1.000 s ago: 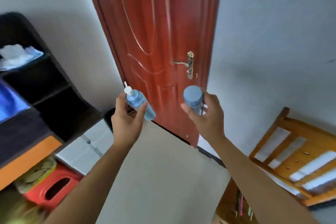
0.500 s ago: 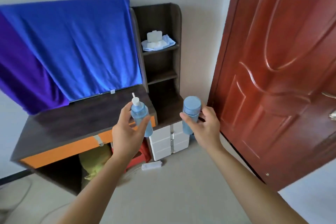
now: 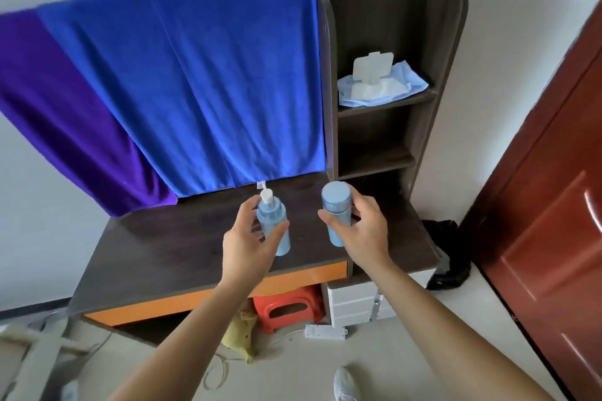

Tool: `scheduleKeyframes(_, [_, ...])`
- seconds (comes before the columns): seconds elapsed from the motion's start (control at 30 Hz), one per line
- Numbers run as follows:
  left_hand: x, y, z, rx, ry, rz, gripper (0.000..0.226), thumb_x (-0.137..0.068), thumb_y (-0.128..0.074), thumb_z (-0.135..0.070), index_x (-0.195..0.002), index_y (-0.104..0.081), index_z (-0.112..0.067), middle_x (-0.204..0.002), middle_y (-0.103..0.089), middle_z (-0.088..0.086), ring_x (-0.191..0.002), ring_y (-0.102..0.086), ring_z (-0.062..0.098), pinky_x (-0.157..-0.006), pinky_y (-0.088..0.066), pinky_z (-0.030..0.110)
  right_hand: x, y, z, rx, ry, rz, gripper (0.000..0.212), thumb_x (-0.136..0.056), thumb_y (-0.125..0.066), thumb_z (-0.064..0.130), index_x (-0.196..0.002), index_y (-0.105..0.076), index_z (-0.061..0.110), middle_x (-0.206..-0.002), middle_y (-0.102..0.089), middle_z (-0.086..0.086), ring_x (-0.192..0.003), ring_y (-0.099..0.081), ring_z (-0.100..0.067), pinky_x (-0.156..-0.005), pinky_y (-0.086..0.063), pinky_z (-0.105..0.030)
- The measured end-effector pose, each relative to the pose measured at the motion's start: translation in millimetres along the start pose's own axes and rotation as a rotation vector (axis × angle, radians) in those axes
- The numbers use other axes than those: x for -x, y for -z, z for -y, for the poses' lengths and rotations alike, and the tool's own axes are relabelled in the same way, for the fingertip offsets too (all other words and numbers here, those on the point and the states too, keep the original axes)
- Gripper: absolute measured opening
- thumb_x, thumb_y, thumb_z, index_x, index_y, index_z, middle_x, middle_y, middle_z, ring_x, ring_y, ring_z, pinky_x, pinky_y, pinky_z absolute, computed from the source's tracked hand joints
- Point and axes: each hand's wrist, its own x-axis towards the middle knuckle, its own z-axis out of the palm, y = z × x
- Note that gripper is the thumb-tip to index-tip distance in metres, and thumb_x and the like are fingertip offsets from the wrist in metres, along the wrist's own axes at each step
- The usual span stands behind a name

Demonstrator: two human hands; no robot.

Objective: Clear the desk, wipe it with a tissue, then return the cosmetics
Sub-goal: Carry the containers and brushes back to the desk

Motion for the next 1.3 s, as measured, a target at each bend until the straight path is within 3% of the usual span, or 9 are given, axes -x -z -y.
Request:
scheduleKeyframes(0.2, [-100, -18, 14, -0.029, 0.085, -0.01, 0.046, -0.079, -0.079, -0.039, -0.115, -0.051, -0.047, -0.099, -0.069, -0.026, -0.084, -0.07, 0.0, -0.08, -0.054, 0.025, -102, -45, -18, -0.011, -0.044, 0.084, 0.064, -0.073, -0.083, 0.05, -0.131, -0.059, 0.035, -0.112, -0.056, 0.014, -0.105, -0.061, -0.008, -0.092, -0.056, -0.038])
scheduleKeyframes(0.43, [-174, -48, 62, -0.018, 0.199, 0.015, 0.043, -0.081, -0.076, -0.036, -0.112, -0.049, -0.046, -0.096, -0.065, -0.033, -0.081, -0.068, -0.003, -0.072, -0.05, 0.023, -163, -87, -55, 0.025, -0.152, 0.139, 0.064, -0.073, -0.086, 0.043, -0.131, -0.059, 0.036, -0.109, -0.056, 0.027, -0.108, -0.061, -0.006, -0.094, -0.053, -0.03])
scheduleKeyframes(0.63, [-219, -81, 117, -0.024, 0.331, 0.084, 0.04, -0.08, -0.076, -0.034, -0.108, -0.048, -0.043, -0.092, -0.068, -0.02, -0.078, -0.068, 0.006, -0.077, -0.056, 0.038, -185, -120, -86, 0.065, -0.314, 0.144, 0.058, -0.074, -0.087, 0.035, -0.126, -0.061, 0.036, -0.101, -0.061, 0.037, -0.098, -0.059, 0.013, -0.09, -0.046, -0.015])
scheduleKeyframes(0.73, [-238, -96, 138, -0.026, 0.343, 0.162, 0.04, -0.079, -0.075, -0.035, -0.107, -0.048, -0.046, -0.093, -0.067, -0.016, -0.081, -0.068, 0.011, -0.079, -0.057, 0.04, -198, -136, -96, 0.074, -0.386, 0.144, 0.054, -0.078, -0.084, 0.031, -0.126, -0.059, 0.029, -0.113, -0.067, 0.016, -0.103, -0.063, -0.002, -0.091, -0.047, -0.015])
scheduleKeyframes(0.87, [-262, -117, 157, -0.017, 0.346, 0.237, 0.041, -0.08, -0.072, -0.036, -0.101, -0.042, -0.055, -0.092, -0.066, -0.02, -0.082, -0.066, 0.002, -0.073, -0.054, 0.032, -212, -151, -110, 0.119, -0.442, 0.119, 0.054, -0.083, -0.082, 0.025, -0.129, -0.055, 0.02, -0.115, -0.065, 0.005, -0.103, -0.061, -0.01, -0.076, -0.037, 0.004])
scheduleKeyframes(0.97, [-277, -132, 166, -0.006, 0.328, 0.276, 0.042, -0.083, -0.07, -0.034, -0.1, -0.039, -0.056, -0.087, -0.065, -0.025, -0.078, -0.065, -0.001, -0.067, -0.047, 0.023, -223, -156, -123, 0.186, -0.443, 0.154, 0.058, -0.085, -0.08, 0.026, -0.134, -0.05, 0.018, -0.122, -0.062, 0.002, -0.111, -0.058, -0.011, -0.093, -0.043, -0.015])
scheduleKeyframes(1.07, [-286, -146, 173, 0.017, 0.346, 0.293, 0.042, -0.083, -0.07, -0.034, -0.103, -0.039, -0.053, -0.095, -0.065, -0.016, -0.087, -0.066, 0.009, -0.074, -0.052, 0.029, -230, -159, -132, 0.222, -0.464, 0.199, 0.061, -0.086, -0.078, 0.026, -0.138, -0.048, 0.016, -0.128, -0.062, -0.002, -0.118, -0.059, -0.018, -0.104, -0.047, -0.034])
scheduleKeyframes(1.17, [-291, -155, 177, 0.035, 0.341, 0.311, 0.04, -0.082, -0.07, -0.037, -0.104, -0.04, -0.053, -0.099, -0.066, -0.014, -0.092, -0.068, 0.012, -0.08, -0.056, 0.034, -230, -160, -138, 0.233, -0.474, 0.241, 0.062, -0.089, -0.076, 0.026, -0.141, -0.045, 0.013, -0.132, -0.061, -0.005, -0.123, -0.059, -0.021, -0.107, -0.046, -0.042])
scheduleKeyframes(1.3, [-295, -159, 179, 0.025, 0.302, 0.33, 0.039, -0.08, -0.066, -0.045, -0.107, -0.04, -0.055, -0.099, -0.066, -0.017, -0.093, -0.067, 0.008, -0.079, -0.053, 0.028, -231, -159, -141, 0.244, -0.475, 0.274, 0.061, -0.09, -0.074, 0.024, -0.142, -0.044, 0.014, -0.136, -0.059, -0.005, -0.127, -0.057, -0.021, -0.109, -0.046, -0.045])
